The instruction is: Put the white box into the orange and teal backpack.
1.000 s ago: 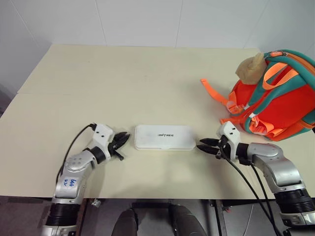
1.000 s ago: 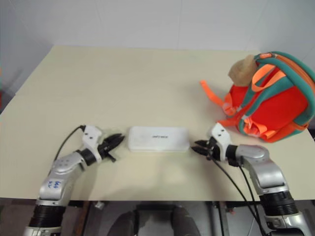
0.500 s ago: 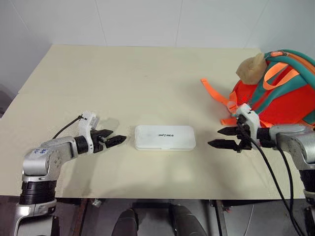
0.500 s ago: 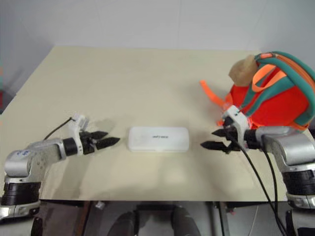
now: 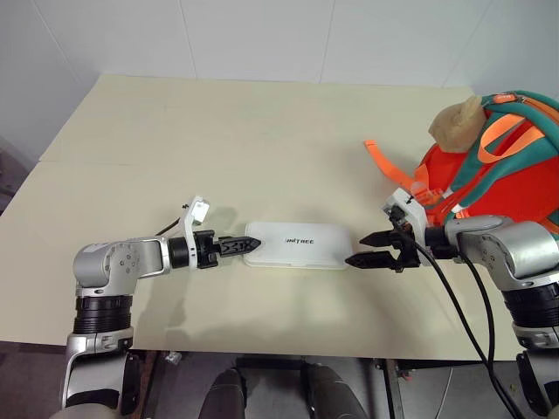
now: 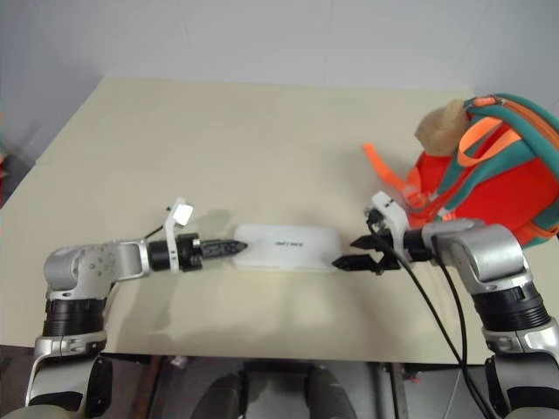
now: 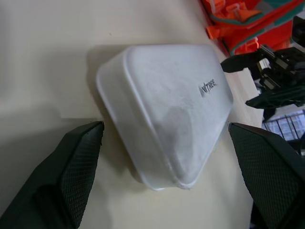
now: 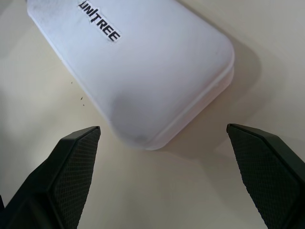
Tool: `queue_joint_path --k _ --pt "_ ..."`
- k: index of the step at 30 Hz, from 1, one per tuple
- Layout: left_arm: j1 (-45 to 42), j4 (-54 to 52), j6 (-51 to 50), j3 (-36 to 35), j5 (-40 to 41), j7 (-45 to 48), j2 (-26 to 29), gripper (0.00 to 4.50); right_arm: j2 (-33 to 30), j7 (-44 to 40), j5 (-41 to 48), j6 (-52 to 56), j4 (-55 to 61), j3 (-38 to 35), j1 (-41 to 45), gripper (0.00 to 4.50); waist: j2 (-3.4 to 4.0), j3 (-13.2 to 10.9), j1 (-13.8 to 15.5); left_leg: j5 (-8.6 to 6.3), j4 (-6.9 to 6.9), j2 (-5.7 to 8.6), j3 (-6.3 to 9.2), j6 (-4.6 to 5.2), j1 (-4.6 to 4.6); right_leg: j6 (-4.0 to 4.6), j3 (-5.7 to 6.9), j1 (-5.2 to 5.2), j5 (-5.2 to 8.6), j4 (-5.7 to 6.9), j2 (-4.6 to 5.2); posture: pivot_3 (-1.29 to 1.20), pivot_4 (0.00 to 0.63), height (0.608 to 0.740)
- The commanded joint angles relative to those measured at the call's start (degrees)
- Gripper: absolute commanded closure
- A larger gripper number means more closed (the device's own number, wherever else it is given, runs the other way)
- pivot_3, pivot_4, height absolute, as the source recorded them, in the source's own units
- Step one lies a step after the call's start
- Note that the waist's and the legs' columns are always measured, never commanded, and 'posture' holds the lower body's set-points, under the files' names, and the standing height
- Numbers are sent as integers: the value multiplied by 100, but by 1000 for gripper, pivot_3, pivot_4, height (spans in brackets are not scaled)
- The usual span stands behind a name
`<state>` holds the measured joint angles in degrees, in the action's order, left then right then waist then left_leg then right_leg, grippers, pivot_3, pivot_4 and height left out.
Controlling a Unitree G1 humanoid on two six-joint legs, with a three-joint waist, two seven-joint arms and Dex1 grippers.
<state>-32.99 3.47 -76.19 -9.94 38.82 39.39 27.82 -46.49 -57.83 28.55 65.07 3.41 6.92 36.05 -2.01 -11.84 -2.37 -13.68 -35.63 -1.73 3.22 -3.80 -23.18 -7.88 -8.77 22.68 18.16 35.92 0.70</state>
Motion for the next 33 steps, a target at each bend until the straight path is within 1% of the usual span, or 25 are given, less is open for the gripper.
queue_joint_path --k 1,12,18,25,33 --pt "-30 261 -160 282 52 115 -33 33 58 28 174 105 309 -39 43 0 0 0 3 0 0 0 0 0 0 0 0 0 0 0 0 0 150 740" --pt "-472 1470 294 667 -229 474 -210 33 77 106 395 200 665 -92 -197 0 6 4 79 0 -14 3 4 0 1 0 5 -9 -1 1 1 0 150 740" --pt "-719 2031 290 1013 -241 1038 -187 33 18 78 456 180 742 -121 -311 0 9 6 73 1 -32 4 3 2 2 -4 4 -17 -5 1 1 0 150 740" --pt "-879 2233 224 1522 -239 1791 -8 33 -65 39 418 27 661 -121 -379 0 10 6 67 -1 -12 4 3 0 1 2 4 -9 0 -3 1 0 150 740" --pt "-1137 2456 222 1893 -308 2312 113 33 -68 110 346 -240 542 -192 -507 0 10 6 58 -3 8 2 2 -2 -1 9 5 2 13 -4 1 0 150 740"
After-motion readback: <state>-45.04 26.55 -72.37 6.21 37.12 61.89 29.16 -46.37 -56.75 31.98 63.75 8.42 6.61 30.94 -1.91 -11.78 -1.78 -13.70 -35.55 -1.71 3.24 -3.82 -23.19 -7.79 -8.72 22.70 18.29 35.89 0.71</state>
